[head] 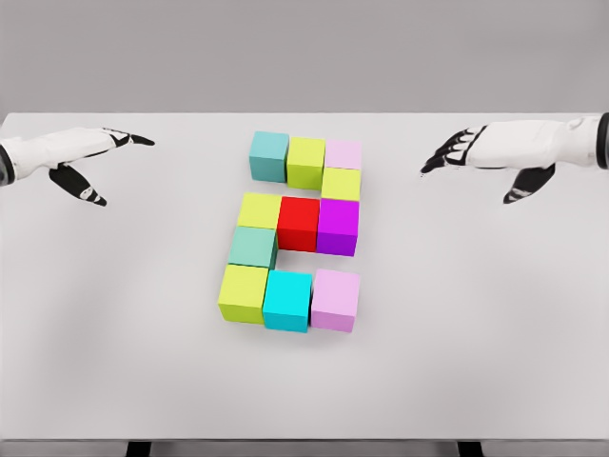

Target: Assemble the squares on the desktop into the number 2

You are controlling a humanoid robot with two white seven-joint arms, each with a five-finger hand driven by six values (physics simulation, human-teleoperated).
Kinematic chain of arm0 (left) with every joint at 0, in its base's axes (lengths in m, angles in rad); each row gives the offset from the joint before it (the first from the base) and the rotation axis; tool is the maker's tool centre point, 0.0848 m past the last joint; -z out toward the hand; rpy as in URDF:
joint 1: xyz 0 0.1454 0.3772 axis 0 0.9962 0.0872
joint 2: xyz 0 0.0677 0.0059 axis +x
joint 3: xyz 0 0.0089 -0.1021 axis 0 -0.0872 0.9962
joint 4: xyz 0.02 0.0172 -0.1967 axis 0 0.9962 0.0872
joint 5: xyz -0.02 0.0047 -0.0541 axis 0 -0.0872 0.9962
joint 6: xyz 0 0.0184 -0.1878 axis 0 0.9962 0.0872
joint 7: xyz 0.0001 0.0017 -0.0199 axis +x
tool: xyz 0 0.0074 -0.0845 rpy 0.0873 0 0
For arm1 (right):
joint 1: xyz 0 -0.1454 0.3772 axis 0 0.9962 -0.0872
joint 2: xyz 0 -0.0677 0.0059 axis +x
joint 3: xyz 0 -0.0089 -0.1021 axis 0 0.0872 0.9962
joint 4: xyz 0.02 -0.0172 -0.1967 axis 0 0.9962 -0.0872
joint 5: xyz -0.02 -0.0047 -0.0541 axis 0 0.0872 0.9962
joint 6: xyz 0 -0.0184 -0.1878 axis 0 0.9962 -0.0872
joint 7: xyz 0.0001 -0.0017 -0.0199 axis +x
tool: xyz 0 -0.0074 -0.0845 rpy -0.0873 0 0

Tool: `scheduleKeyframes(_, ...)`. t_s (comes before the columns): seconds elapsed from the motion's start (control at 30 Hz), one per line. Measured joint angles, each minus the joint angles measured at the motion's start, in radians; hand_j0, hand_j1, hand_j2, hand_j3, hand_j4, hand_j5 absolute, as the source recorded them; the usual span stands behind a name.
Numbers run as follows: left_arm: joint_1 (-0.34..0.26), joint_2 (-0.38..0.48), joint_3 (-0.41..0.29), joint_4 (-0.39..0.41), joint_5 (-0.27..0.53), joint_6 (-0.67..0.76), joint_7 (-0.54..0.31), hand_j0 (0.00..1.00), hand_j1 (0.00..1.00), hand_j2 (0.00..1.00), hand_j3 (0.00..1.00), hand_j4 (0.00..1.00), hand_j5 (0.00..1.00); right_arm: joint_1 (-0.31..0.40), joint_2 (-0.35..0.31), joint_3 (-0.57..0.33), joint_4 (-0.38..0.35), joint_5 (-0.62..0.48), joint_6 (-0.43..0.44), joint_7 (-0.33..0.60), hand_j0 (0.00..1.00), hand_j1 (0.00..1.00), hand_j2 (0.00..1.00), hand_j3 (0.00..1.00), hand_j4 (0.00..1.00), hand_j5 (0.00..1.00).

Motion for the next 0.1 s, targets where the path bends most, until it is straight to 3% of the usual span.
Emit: scheduleKeyframes(0.1,0.000,0.000,0.000,0.000,0.000,0.000,0.000,1.00,1.00,1.00,1.00,1.00,1.00,0.000,-0.002,-0.015,0.042,-0.035,0.000,0.000,1.00,1.00,1.00,1.00,1.00,1.00)
